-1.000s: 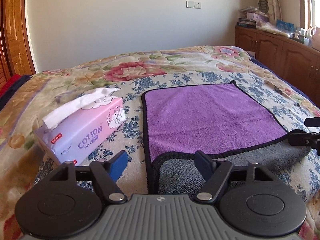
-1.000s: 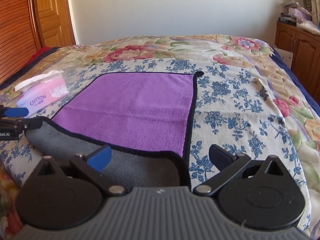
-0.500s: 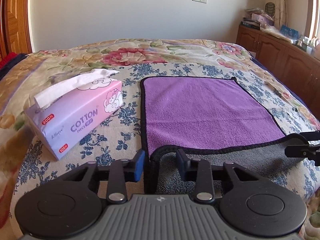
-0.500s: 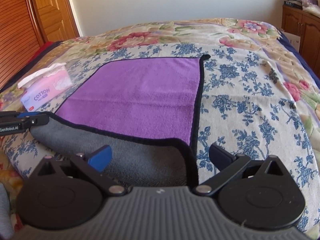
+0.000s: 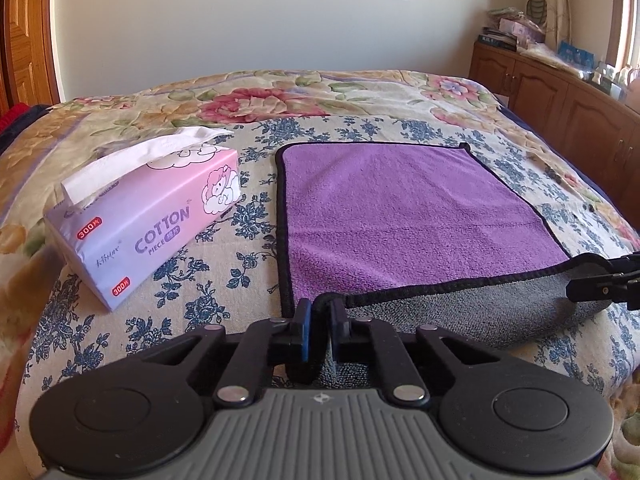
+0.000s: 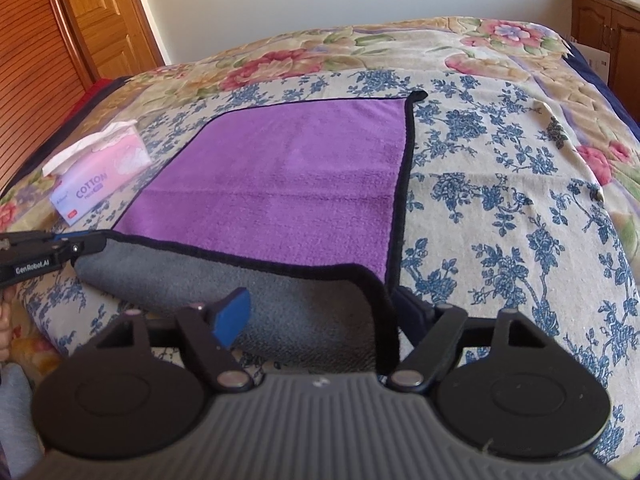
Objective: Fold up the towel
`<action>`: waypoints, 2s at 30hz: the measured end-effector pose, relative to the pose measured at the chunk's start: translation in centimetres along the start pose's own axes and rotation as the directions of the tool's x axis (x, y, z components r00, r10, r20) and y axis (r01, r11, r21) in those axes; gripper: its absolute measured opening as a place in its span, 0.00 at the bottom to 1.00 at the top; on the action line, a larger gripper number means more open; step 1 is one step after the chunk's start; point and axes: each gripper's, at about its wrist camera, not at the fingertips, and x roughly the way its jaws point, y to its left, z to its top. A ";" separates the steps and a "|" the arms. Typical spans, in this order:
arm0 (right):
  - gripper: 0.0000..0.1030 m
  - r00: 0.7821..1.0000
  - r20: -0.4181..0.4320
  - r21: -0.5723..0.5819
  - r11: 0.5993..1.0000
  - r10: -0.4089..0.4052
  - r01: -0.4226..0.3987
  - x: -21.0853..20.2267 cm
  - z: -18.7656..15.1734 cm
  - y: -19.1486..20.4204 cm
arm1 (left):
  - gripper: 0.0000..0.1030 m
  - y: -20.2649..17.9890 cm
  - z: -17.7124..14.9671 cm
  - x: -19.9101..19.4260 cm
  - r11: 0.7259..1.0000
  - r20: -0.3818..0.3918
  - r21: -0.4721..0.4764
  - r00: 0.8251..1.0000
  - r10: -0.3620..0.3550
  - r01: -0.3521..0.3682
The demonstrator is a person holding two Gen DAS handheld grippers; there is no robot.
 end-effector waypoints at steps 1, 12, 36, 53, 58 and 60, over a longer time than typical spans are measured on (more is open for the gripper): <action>0.70 1.000 0.000 0.002 1.000 -0.001 0.001 0.0 0.0 -0.1 | 0.10 0.0 0.0 0.0 1.000 0.000 0.000 1.000 -0.002 0.002; 0.39 1.000 -0.007 -0.024 1.000 -0.011 0.010 -0.3 0.4 -0.1 | 0.06 -0.5 0.0 -0.5 1.000 0.005 0.018 1.000 -0.008 0.008; 0.04 0.998 0.060 -0.069 0.997 -0.025 0.029 -1.4 1.1 -0.1 | 0.05 -1.0 1.3 -2.9 0.999 0.091 0.024 0.995 -0.033 0.031; 0.04 0.982 0.190 -0.055 0.998 -0.005 0.016 -2.9 2.5 -0.1 | 0.05 -0.8 3.0 -4.1 0.998 0.179 -0.008 0.982 -0.056 0.058; 0.04 0.978 0.207 -0.064 0.998 -0.004 0.017 -2.7 3.1 -0.2 | 0.05 -0.7 3.6 -3.9 0.999 0.188 -0.009 0.981 -0.051 0.054; 0.04 0.977 0.212 -0.070 0.997 -0.006 0.022 -2.6 3.3 -0.2 | 0.05 -0.7 3.9 -3.8 0.999 0.192 -0.007 0.980 -0.050 0.053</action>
